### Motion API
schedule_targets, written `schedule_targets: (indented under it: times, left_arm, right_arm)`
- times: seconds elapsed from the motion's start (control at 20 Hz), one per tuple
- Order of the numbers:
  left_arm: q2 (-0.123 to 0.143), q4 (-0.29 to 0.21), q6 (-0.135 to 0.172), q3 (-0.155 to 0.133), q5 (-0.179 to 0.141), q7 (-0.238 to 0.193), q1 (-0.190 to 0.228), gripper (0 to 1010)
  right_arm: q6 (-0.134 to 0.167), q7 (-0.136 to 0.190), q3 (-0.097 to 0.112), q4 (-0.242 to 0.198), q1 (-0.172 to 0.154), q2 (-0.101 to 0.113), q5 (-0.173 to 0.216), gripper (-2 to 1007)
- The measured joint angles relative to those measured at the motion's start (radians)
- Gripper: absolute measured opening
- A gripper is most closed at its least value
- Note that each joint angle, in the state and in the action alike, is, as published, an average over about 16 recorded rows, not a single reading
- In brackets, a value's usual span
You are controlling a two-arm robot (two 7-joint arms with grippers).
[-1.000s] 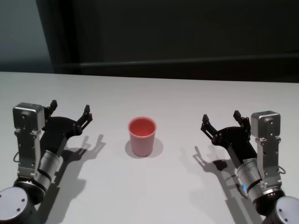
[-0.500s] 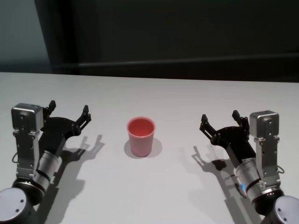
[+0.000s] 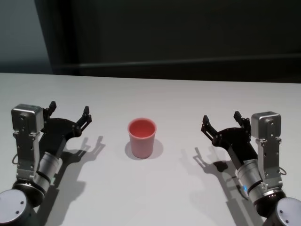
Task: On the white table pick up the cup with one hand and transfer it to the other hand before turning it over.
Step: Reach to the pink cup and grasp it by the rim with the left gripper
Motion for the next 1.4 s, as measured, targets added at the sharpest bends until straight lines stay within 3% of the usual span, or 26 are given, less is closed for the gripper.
schedule_targets:
  times: [1.4]
  left_arm:
    - [0.0, 0.0, 0.0, 0.0, 0.0, 0.0, 0.0, 1001]
  right_arm:
    - [0.0, 0.0, 0.0, 0.0, 0.0, 0.0, 0.0, 1001]
